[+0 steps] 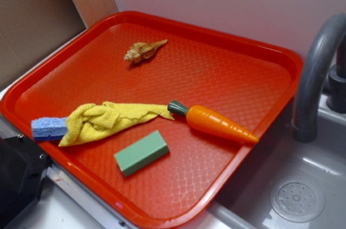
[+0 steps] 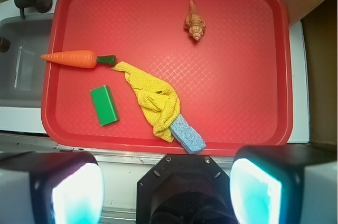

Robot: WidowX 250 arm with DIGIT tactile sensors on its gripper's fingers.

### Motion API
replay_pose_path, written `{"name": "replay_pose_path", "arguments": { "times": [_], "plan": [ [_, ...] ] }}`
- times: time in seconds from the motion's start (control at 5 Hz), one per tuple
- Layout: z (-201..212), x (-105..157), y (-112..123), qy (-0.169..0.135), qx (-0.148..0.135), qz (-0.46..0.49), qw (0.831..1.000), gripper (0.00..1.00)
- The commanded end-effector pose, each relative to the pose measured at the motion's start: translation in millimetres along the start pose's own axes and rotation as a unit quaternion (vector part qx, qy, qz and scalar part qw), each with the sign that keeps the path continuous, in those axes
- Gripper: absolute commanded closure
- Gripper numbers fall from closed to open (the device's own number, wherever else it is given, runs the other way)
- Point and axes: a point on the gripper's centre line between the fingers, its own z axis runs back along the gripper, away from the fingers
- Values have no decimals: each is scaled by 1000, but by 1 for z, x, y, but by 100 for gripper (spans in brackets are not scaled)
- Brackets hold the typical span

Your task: Grab the carrot.

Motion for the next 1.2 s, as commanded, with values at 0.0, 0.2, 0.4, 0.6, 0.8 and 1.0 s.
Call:
{"name": "replay_pose_path", "arguments": {
  "times": [0.0, 0.2, 0.4, 0.6, 0.8, 1.0],
  "plan": [
    [0, 0, 0, 0, 0, 0, 1000, 0],
    [-17, 48, -20, -41, 38, -129, 990, 0],
    [-33, 91, -30, -91, 46, -252, 962, 0],
    [-52, 135, -39, -138, 5, -363, 922, 0],
    [-73, 156, -52, -152, -21, -472, 868, 0],
    [-105, 158, -80, -120, -64, -573, 808, 0]
  ]
}}
